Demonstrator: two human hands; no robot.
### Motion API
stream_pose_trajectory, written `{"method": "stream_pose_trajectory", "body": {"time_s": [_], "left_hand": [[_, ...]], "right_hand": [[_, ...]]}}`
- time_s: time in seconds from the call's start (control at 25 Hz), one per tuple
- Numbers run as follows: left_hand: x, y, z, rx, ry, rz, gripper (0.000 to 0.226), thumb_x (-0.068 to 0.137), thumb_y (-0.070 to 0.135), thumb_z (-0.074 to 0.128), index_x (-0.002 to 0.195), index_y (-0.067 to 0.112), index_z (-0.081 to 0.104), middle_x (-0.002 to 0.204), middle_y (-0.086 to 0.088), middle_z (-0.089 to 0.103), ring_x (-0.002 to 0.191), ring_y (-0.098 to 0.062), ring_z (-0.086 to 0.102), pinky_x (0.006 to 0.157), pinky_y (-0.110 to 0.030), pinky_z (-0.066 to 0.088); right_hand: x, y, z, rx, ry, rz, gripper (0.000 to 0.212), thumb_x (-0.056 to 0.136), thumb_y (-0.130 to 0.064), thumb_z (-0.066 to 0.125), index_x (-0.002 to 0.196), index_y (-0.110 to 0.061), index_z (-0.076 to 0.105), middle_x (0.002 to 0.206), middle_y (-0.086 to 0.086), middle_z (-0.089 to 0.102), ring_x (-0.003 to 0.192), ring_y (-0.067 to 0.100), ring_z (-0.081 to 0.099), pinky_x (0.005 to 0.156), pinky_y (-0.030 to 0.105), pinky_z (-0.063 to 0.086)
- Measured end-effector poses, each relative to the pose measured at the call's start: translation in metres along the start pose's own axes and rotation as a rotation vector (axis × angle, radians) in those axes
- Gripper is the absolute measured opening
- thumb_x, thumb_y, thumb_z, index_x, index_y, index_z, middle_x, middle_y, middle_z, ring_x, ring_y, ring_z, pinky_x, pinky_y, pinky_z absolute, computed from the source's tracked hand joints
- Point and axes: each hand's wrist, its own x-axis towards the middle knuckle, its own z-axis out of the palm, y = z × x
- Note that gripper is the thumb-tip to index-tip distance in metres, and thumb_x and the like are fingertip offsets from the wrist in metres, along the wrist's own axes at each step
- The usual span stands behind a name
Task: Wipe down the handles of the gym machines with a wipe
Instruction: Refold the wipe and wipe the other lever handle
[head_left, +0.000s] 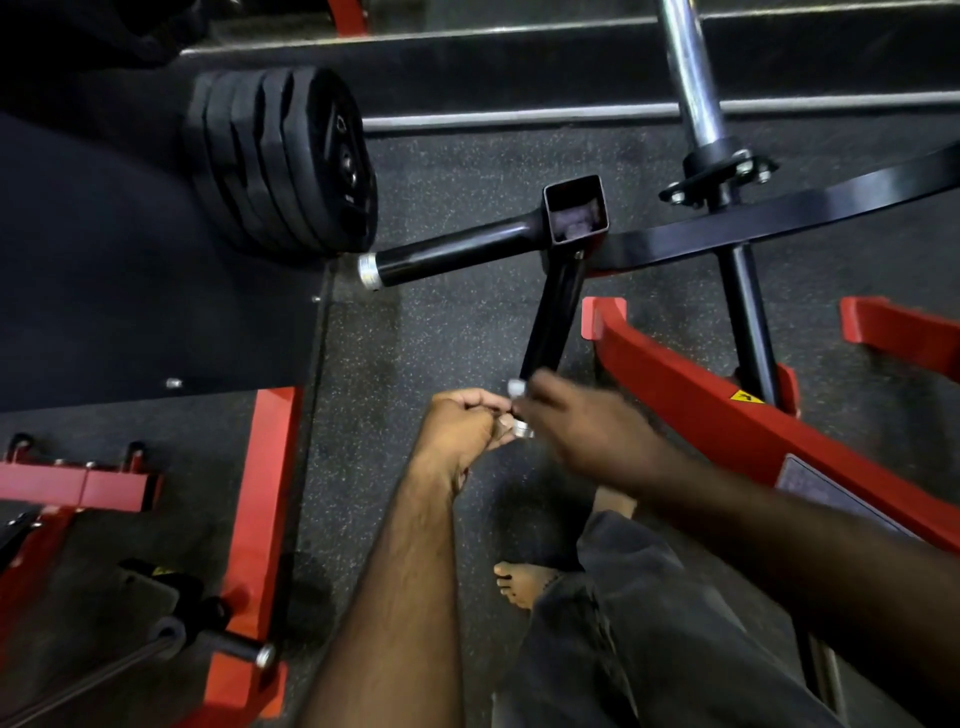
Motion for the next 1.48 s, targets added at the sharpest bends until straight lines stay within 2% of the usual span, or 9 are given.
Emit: {"method": "stream_pose_trajectory", "body": {"time_s": [0.08, 0.2, 0.36, 0.44, 0.56, 0.68, 0.92, 1.12, 1.48], "left_hand": [[0.002, 0.0, 0.0, 0.064, -0.005, 0.012, 0.033, 0.084, -0.025, 0.048, 0.079, 0.001, 0.066, 0.075, -0.012, 0.068, 0.06, -0.011, 0.067, 0.059, -0.021, 0.059], [0.002, -0.001, 0.0, 0.136, -0.01, 0.065, 0.039, 0.08, -0.027, 0.051, 0.083, 0.007, 0.07, 0.081, -0.008, 0.072, 0.071, -0.015, 0.068, 0.061, -0.023, 0.058], [-0.005, 0.006, 0.011, 0.204, 0.091, 0.264, 0.037, 0.076, -0.025, 0.052, 0.09, 0.001, 0.073, 0.081, -0.01, 0.072, 0.071, -0.017, 0.066, 0.07, -0.03, 0.056], [-0.006, 0.004, 0.018, 0.24, 0.165, 0.353, 0.036, 0.076, -0.02, 0.052, 0.089, 0.005, 0.075, 0.075, -0.002, 0.072, 0.065, -0.011, 0.065, 0.067, -0.026, 0.055], [-0.006, -0.007, 0.023, 0.166, 0.204, 0.397, 0.046, 0.075, -0.016, 0.054, 0.101, 0.014, 0.078, 0.084, 0.007, 0.076, 0.078, -0.008, 0.072, 0.076, -0.024, 0.058], [-0.007, -0.019, 0.021, 0.082, 0.222, 0.411, 0.047, 0.077, -0.009, 0.061, 0.11, 0.022, 0.075, 0.104, 0.007, 0.075, 0.095, -0.01, 0.07, 0.088, -0.034, 0.059], [-0.007, -0.026, 0.017, 0.112, 0.236, 0.405, 0.059, 0.086, -0.002, 0.068, 0.134, 0.03, 0.057, 0.13, 0.005, 0.057, 0.102, 0.002, 0.061, 0.081, -0.015, 0.054], [-0.003, -0.026, 0.017, 0.176, 0.239, 0.435, 0.05, 0.087, -0.004, 0.065, 0.13, 0.022, 0.06, 0.118, 0.001, 0.064, 0.095, -0.005, 0.062, 0.076, -0.007, 0.05], [-0.03, -0.033, 0.026, 0.295, 0.344, 0.424, 0.049, 0.079, 0.006, 0.078, 0.124, 0.017, 0.064, 0.11, 0.003, 0.067, 0.095, -0.01, 0.066, 0.083, -0.019, 0.054]], "right_hand": [[0.018, 0.016, -0.015, -0.024, 0.069, 0.116, 0.046, 0.095, -0.033, 0.026, 0.125, -0.015, 0.056, 0.112, 0.011, 0.053, 0.085, 0.032, 0.06, 0.065, 0.04, 0.053], [0.034, 0.04, -0.023, 0.106, 0.539, 0.305, 0.022, 0.094, -0.014, 0.057, 0.114, -0.008, 0.064, 0.103, 0.013, 0.054, 0.077, 0.026, 0.059, 0.057, 0.037, 0.052], [0.008, -0.02, 0.022, 0.41, 0.605, 0.503, 0.01, 0.087, 0.003, 0.06, 0.091, -0.005, 0.061, 0.092, 0.008, 0.054, 0.077, 0.016, 0.052, 0.064, 0.025, 0.044], [0.004, -0.024, 0.026, 0.543, 0.588, 0.66, 0.024, 0.082, 0.009, 0.063, 0.083, -0.014, 0.056, 0.089, 0.003, 0.057, 0.08, 0.014, 0.054, 0.066, 0.013, 0.039], [0.037, 0.013, 0.007, 0.74, 0.654, 0.841, 0.03, 0.085, 0.007, 0.062, 0.08, -0.021, 0.054, 0.084, -0.001, 0.062, 0.079, 0.012, 0.06, 0.069, 0.021, 0.047], [0.077, 0.049, -0.021, 1.223, 0.86, 0.952, 0.027, 0.086, 0.011, 0.056, 0.078, -0.013, 0.064, 0.07, 0.003, 0.064, 0.054, 0.006, 0.056, 0.051, 0.023, 0.043], [0.027, 0.004, 0.041, 1.415, 0.126, 0.904, 0.03, 0.086, 0.02, 0.049, 0.089, -0.002, 0.07, 0.063, -0.003, 0.072, 0.054, 0.004, 0.067, 0.048, 0.016, 0.05], [0.064, 0.054, 0.002, 1.889, 0.564, 0.851, 0.023, 0.091, 0.011, 0.05, 0.104, -0.001, 0.065, 0.086, 0.01, 0.076, 0.074, 0.018, 0.073, 0.059, 0.023, 0.054], [0.005, 0.02, 0.036, 0.943, 0.192, 0.894, 0.016, 0.086, 0.007, 0.065, 0.097, 0.0, 0.075, 0.087, 0.007, 0.072, 0.067, 0.0, 0.061, 0.065, 0.017, 0.049]]}}
